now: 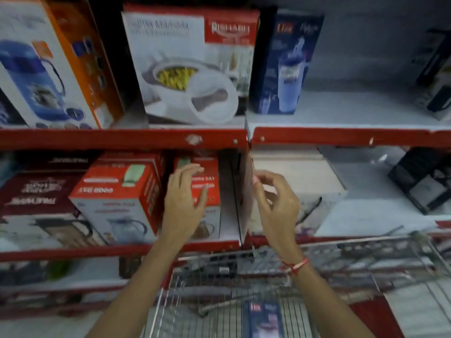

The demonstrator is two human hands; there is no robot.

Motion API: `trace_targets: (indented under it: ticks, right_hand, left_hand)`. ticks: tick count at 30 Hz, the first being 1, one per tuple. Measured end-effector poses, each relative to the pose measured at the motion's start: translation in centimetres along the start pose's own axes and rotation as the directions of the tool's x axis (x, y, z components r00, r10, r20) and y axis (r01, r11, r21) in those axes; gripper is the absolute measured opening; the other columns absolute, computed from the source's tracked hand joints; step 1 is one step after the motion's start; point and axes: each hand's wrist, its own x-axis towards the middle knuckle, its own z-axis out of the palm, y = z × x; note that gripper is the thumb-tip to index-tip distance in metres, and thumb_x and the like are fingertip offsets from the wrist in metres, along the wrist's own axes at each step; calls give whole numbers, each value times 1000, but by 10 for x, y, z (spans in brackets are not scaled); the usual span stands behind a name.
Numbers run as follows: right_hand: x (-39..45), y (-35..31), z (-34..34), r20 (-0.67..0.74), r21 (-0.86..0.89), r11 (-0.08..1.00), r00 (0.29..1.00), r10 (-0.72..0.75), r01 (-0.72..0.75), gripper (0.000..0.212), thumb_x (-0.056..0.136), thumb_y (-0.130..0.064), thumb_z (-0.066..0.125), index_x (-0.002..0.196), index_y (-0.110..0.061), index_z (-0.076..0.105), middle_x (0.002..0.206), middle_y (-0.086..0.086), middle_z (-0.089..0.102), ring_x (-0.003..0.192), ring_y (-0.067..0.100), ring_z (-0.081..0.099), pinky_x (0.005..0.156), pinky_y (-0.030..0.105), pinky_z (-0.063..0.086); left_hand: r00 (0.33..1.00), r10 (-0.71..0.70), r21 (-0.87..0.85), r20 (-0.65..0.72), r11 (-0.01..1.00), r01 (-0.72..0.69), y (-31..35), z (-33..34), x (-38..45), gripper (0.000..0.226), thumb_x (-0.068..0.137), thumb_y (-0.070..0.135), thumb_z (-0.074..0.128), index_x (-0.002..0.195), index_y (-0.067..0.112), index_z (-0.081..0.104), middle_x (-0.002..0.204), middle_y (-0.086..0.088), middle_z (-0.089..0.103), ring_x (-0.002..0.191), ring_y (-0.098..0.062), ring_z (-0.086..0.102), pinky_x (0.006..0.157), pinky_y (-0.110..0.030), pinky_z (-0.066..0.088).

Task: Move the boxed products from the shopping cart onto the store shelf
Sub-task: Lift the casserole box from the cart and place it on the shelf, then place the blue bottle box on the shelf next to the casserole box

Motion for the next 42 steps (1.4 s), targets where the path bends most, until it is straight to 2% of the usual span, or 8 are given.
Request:
trace_targets:
  ticks: [7,16,19,21,25,33,38,42]
  right_hand:
    - [-162,117,-49,128,-327,873,898,421,-362,10,90,-13,64,98,-11,70,78,-4,71,65,6,66,59,15,53]
    - [-283,257,-94,160,-563,130,46,986,-816,47,91,-25,62,132,-7,48,128,15,60,80,13,57,60,11,51]
    - [-303,277,-96,210,-450,17,-87,974,-893,40,91,-18,62,127,-5,48,127,22,60,88,20,59,74,33,58]
    - [-310,280,-92,261,-414,3,-115,958,-910,33,92,-16,60,122,-4,51,123,27,61,96,28,61,87,46,54]
    - [-302,264,-81,246,-443,61,-56,968,-894,41,90,-9,62,129,-7,51,126,21,63,111,36,61,97,52,51]
    - [-265,161,-97,319,-318,189,83,944,-929,60,90,0,60,141,-27,44,117,0,65,112,26,58,82,55,57]
    - [-236,88,-103,379,-271,365,249,891,-891,61,87,-2,65,138,-32,47,99,-35,58,106,19,64,74,51,61]
    - [-220,43,-110,409,-188,426,324,853,-885,64,85,-3,67,139,-31,46,97,-28,61,84,0,67,63,35,64]
  left_hand:
    - [837,-278,10,471,951,310,-18,106,-172,28,88,11,61,116,11,59,114,-9,63,104,-20,59,89,-24,44]
    - [140,-680,445,720,607,659,-50,215,-330,55,87,18,64,134,4,40,133,-18,54,114,-32,59,83,-32,50]
    - [-96,-618,516,780,549,658,-59,239,-361,90,86,17,66,149,6,3,154,-21,24,127,-31,48,79,-18,46]
    - [-179,-573,527,800,526,667,-63,245,-371,81,90,19,61,149,8,6,145,-22,41,102,-23,63,63,-12,48]
    - [-77,-665,539,743,527,657,-58,235,-368,55,96,22,50,144,12,26,117,-18,66,91,-28,66,69,-34,53]
    - [321,-647,385,692,707,594,-27,129,-316,58,87,42,61,139,25,43,104,-3,74,77,-18,68,57,-24,46]
    - [424,-608,170,671,683,710,2,57,-280,58,79,37,72,132,26,53,116,-2,72,91,-17,71,62,-16,55]
    - [478,-609,23,633,633,774,26,7,-260,66,68,45,73,130,33,54,120,3,68,93,-6,70,71,-31,63]
